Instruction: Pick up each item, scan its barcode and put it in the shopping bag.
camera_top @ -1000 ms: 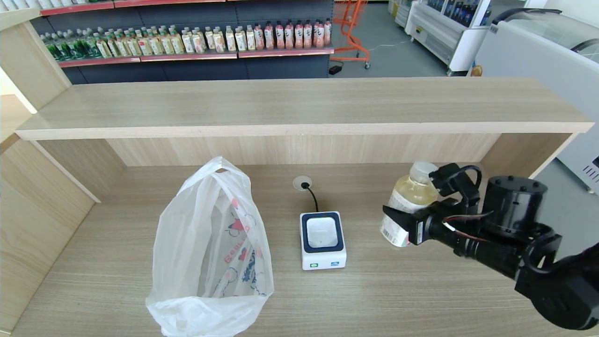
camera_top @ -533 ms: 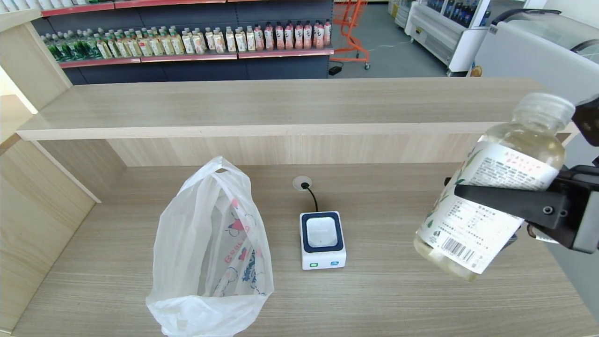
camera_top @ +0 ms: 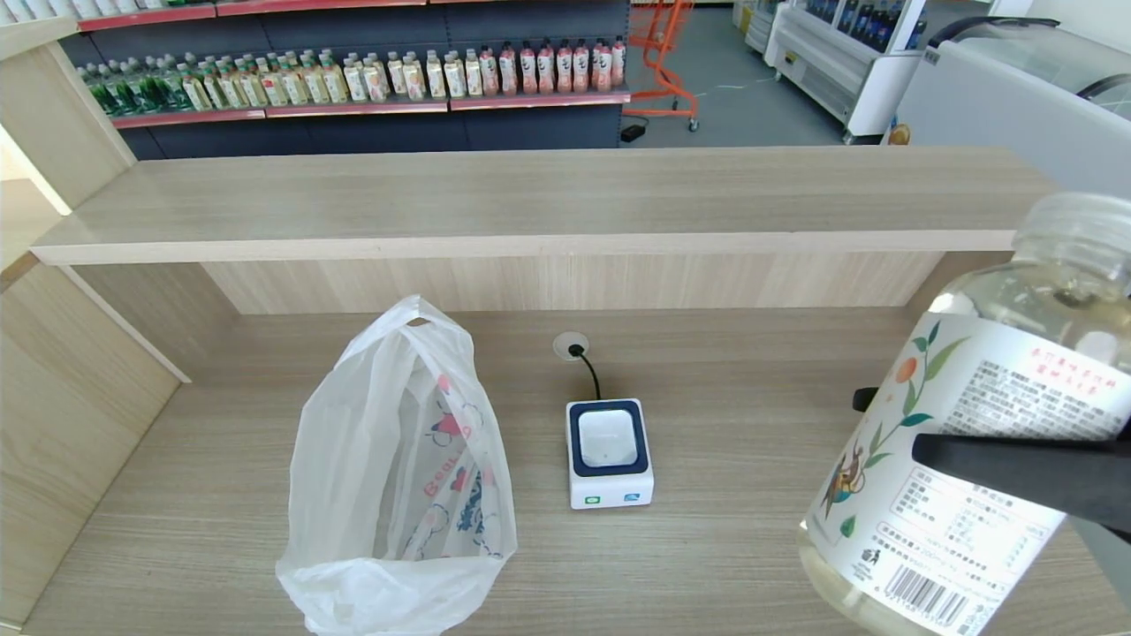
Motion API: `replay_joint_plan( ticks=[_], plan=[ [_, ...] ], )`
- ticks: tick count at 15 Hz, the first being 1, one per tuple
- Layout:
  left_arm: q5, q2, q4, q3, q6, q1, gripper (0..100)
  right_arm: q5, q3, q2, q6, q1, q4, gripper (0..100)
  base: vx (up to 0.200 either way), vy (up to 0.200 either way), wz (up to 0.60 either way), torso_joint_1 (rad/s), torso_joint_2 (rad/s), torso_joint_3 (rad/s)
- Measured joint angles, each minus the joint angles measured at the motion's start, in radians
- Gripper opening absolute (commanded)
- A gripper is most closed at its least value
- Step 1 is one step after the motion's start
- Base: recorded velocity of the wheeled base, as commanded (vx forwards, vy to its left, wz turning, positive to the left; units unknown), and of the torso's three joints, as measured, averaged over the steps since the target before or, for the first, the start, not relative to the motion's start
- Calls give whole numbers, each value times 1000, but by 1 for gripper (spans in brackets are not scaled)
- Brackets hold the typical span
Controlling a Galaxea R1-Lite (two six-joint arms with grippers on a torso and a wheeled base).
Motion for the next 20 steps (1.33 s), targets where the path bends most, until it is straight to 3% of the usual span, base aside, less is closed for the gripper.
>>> replay_joint_plan(
  ticks=[18, 20],
  plan=[
    [0, 0, 0, 0, 0, 0, 100, 42, -8, 37, -56, 69, 2, 0, 0, 0, 0, 0, 0, 0],
    [0, 0, 0, 0, 0, 0, 100, 40, -5, 42, -148, 63, 2, 0, 0, 0, 0, 0, 0, 0]
  ],
)
